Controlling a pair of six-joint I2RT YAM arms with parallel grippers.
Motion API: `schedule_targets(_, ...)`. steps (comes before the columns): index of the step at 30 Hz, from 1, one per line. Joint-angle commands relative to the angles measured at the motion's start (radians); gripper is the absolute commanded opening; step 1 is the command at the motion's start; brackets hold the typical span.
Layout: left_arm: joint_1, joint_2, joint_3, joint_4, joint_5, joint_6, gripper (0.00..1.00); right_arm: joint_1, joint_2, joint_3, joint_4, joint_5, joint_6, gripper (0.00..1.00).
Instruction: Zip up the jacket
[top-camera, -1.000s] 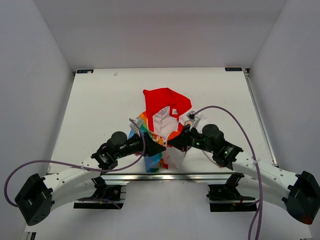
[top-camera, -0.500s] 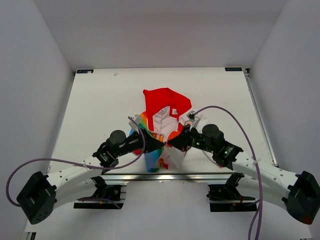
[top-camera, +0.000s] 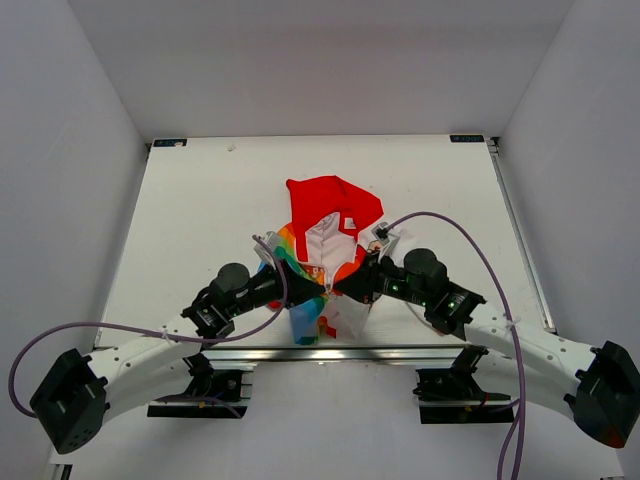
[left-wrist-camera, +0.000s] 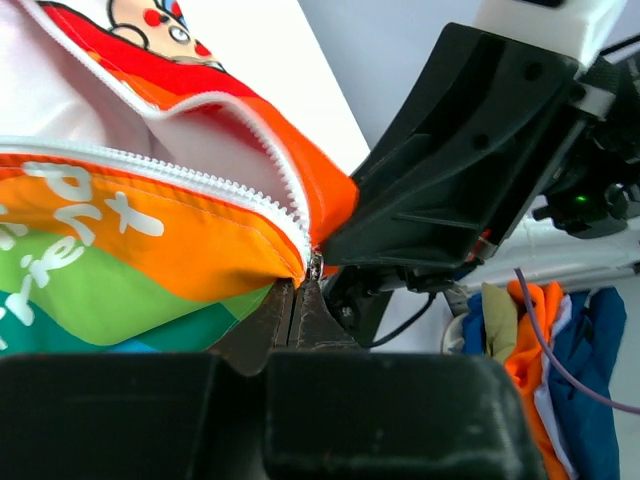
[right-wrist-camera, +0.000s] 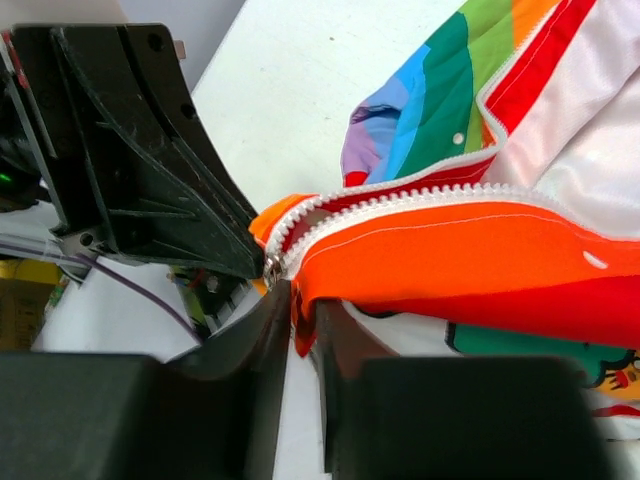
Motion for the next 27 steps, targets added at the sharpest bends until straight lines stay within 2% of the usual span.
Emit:
schedule_targets(1,0.004,-0.027,0.017,-0.063,-0.05,0.01,0.0,0.0,0.014,0.049,0.001,0.003,-0.021,0.26)
schedule_targets(4,0.004,-0.007,0.017,-0.05,-0.05,-0.018,0.0,0.0,0.022,0.06,-0.002,-0.033,-0.019,0.48)
schedule_targets(7,0.004,0.018,0.008,-0.014,-0.045,-0.054,0.0,0.0,0.019,0.064,-0.016,-0.047,-0.01,0.62)
schedule_targets(12,0.004,0.013,-0.008,0.027,-0.047,-0.088,0.0,0.0,-0.036,0.052,-0.091,-0.024,-0.001,0.68)
schedule_targets(17,0.004,-0.002,-0.02,0.035,-0.064,-0.116,0.0,0.0,-0.121,0.015,-0.18,0.0,0.01,0.69)
schedule_targets(21,0.005,-0.005,-0.028,0.044,-0.064,-0.125,0.0,0.017,-0.113,-0.022,-0.091,-0.101,0.04,0.67)
schedule_targets(27,0.004,-0.028,-0.031,0.035,-0.088,-0.125,0.0,0.072,-0.04,-0.014,-0.014,-0.061,0.059,0.67)
